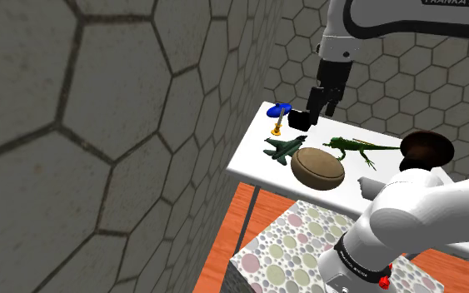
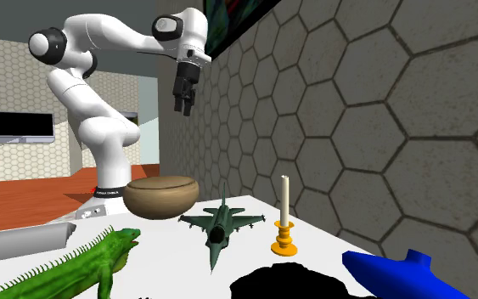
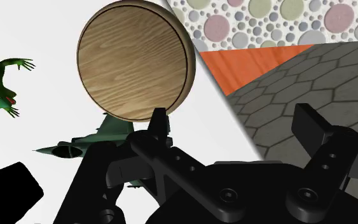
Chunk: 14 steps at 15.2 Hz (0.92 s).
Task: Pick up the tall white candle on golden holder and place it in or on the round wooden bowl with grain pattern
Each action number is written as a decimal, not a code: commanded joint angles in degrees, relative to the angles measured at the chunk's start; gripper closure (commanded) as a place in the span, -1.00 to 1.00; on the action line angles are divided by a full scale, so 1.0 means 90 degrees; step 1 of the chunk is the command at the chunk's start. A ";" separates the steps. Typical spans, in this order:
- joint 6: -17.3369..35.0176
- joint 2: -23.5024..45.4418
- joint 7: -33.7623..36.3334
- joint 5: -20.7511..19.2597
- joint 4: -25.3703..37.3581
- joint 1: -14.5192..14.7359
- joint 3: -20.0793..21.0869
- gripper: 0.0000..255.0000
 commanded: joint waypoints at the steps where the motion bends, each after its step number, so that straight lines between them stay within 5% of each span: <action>1: 0.0000 0.0000 0.0000 0.0000 0.0000 0.0000 0.0000 -1.00; 14: 0.1891 0.2586 -0.1013 -0.0314 0.1068 -0.0317 -0.1228 -1.00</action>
